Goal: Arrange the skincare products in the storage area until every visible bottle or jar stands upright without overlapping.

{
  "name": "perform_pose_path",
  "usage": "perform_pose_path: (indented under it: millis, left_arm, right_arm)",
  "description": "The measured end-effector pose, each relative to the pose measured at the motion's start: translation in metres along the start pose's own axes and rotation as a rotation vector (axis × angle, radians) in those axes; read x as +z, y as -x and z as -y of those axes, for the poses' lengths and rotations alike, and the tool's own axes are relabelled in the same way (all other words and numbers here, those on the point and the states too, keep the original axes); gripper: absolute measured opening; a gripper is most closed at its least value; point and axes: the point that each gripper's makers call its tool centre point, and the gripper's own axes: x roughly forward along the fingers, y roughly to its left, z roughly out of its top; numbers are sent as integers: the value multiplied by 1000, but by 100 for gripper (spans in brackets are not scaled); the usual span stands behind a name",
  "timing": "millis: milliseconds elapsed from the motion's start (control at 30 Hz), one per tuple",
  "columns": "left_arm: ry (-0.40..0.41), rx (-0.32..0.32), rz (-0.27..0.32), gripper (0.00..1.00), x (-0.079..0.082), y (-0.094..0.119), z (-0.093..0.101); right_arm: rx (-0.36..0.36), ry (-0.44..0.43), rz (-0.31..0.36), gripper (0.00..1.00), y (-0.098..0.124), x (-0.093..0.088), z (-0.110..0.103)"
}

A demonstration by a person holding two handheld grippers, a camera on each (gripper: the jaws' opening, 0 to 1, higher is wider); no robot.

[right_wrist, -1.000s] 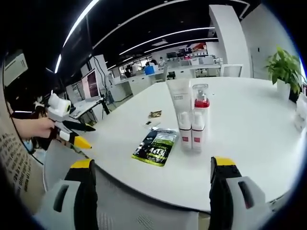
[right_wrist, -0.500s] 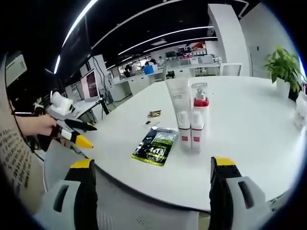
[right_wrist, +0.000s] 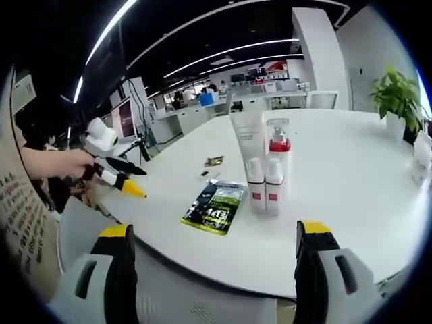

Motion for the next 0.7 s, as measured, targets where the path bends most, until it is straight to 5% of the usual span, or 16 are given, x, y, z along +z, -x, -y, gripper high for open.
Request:
perform_pose_path:
  millis: [700]
  left_arm:
    - [-31,-30,-76,95,29,-59,-15]
  right_arm:
    - [-33,4,-26,99,1,-8,3]
